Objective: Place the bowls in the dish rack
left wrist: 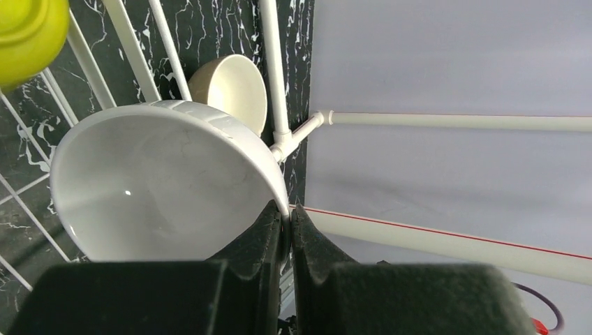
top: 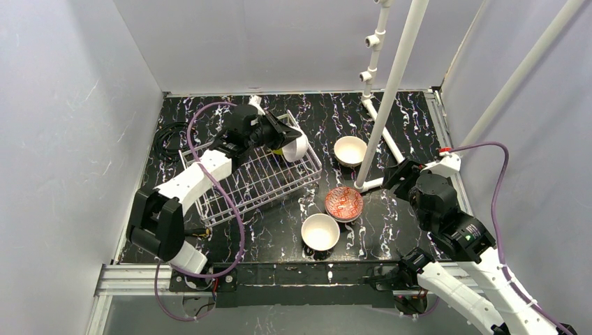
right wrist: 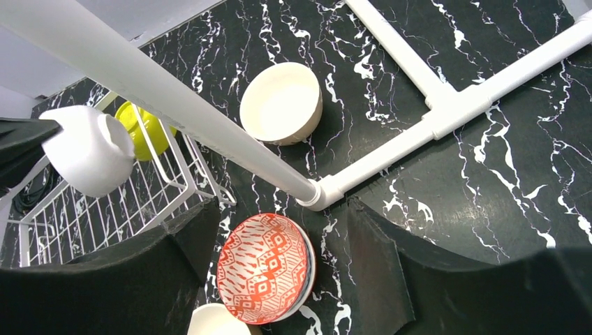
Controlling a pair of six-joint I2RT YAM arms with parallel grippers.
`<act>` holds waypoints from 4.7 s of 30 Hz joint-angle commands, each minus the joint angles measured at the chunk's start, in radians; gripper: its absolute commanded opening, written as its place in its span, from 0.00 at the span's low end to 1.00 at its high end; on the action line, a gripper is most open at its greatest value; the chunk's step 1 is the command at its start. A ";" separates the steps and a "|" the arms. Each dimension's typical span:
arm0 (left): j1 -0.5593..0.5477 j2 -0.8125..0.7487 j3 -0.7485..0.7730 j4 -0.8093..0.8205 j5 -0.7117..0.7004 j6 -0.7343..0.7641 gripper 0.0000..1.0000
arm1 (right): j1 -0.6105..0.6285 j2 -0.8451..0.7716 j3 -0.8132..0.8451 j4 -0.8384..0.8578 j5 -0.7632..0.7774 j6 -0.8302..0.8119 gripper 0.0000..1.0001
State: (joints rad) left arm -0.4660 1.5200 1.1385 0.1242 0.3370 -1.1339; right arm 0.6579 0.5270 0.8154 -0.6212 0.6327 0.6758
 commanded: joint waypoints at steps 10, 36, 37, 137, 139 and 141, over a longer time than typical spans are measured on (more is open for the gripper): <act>0.026 0.002 -0.148 0.174 0.159 -0.102 0.00 | 0.006 0.002 -0.001 0.041 0.037 -0.020 0.76; 0.072 0.166 -0.158 0.399 0.291 -0.122 0.00 | 0.006 0.022 0.005 0.013 0.023 0.027 0.76; 0.075 0.172 -0.167 0.409 0.284 -0.115 0.00 | 0.006 0.020 0.005 0.010 0.023 0.033 0.76; 0.109 0.129 -0.102 -0.129 0.146 0.334 0.68 | 0.006 0.092 -0.048 0.002 -0.249 -0.032 0.99; 0.105 0.138 -0.100 -0.090 0.157 0.316 0.64 | 0.005 0.123 -0.048 0.007 -0.263 -0.018 0.99; 0.101 0.149 -0.092 -0.080 0.165 0.305 0.60 | 0.005 0.144 -0.048 0.014 -0.280 -0.004 0.99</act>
State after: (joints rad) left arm -0.3557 1.6585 1.0126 0.0067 0.4507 -0.7925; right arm 0.6579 0.6369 0.7700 -0.6388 0.4084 0.6823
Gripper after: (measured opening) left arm 0.636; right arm 0.984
